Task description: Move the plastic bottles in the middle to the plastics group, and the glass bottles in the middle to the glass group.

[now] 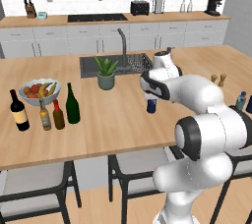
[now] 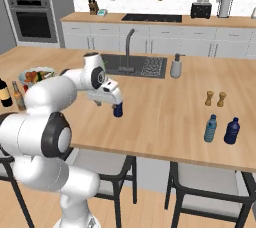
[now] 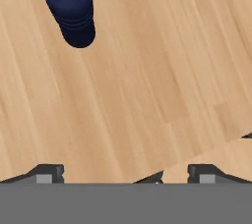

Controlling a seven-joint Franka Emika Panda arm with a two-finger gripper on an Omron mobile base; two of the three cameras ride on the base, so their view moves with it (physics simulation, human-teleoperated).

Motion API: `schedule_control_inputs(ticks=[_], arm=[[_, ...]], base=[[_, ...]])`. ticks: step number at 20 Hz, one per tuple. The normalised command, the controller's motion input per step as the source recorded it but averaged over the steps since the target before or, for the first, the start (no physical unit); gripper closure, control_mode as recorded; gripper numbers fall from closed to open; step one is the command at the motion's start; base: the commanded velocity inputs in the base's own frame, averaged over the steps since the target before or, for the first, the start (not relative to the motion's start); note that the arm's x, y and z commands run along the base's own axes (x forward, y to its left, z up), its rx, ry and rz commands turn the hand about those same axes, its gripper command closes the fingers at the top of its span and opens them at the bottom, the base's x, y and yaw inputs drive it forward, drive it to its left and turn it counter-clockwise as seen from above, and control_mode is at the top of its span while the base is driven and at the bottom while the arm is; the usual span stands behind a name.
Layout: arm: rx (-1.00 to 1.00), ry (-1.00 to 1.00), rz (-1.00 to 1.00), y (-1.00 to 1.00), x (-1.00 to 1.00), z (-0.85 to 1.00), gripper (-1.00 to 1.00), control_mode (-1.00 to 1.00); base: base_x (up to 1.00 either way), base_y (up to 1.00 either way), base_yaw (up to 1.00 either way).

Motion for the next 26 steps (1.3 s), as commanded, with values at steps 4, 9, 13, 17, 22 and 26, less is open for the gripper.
schedule_control_inputs(ticks=[4, 9, 13, 17, 22, 26], arm=[[0.01, -0.12, 0.00, -0.07, 0.11, -0.03, -1.00, -1.00], [-0.06, -0.11, 0.02, 0.00, 0.22, 0.00, -1.00, -1.00], [0.00, 0.00, 0.14, 0.00, 0.63, 0.00, -1.00, -1.00], [0.00, 0.00, 0.24, 0.00, 0.59, 0.00, -1.00, -1.00], [0.00, 0.00, 0.27, 0.00, 0.43, -0.15, -1.00, -1.00], [0.00, -0.04, 0.17, -0.04, 0.42, -0.40, -1.00, -1.00]], base=[[0.00, 0.00, 0.00], [0.00, 0.00, 0.00], [0.00, 0.00, 0.00], [0.00, 0.00, 0.00], [0.00, 0.00, 0.00], [0.00, 0.00, 0.00]])
